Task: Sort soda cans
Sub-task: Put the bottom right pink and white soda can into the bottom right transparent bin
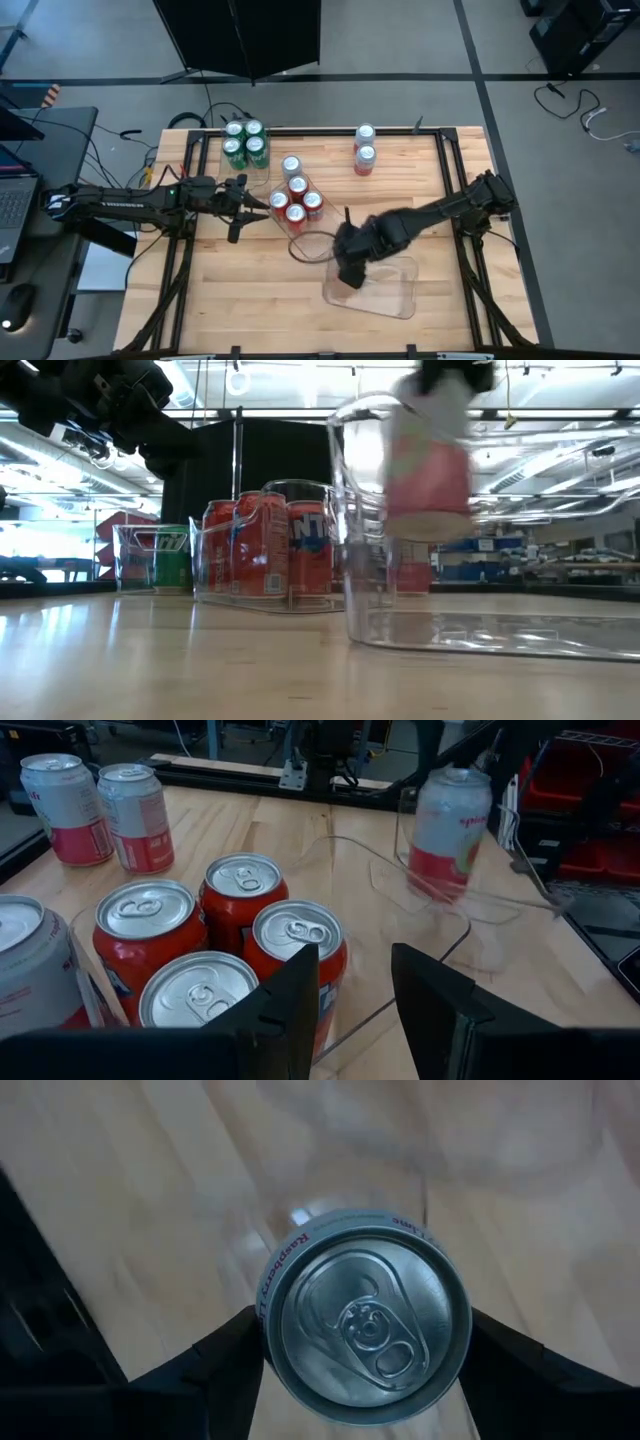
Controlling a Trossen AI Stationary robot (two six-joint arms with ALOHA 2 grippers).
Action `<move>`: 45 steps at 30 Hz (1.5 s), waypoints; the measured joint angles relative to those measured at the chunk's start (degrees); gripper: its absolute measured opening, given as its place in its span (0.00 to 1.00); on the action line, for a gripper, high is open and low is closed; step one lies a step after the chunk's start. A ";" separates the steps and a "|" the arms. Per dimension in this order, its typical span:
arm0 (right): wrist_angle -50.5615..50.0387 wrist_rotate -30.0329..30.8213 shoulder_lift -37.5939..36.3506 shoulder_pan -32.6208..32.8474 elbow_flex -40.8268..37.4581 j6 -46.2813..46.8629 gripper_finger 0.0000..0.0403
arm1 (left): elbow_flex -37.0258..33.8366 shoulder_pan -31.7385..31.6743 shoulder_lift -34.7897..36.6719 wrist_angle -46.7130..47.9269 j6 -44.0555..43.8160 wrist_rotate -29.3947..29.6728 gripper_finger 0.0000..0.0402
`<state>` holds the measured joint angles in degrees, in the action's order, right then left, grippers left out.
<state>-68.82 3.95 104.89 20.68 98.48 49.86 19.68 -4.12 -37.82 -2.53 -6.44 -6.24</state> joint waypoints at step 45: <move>-15.96 1.98 -0.04 15.77 -13.73 46.28 0.70 | -0.02 0.01 0.00 0.77 -1.53 0.00 0.33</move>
<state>-84.78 5.93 104.84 36.45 84.75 96.14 19.66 -4.10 -37.82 -1.76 -7.97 -6.24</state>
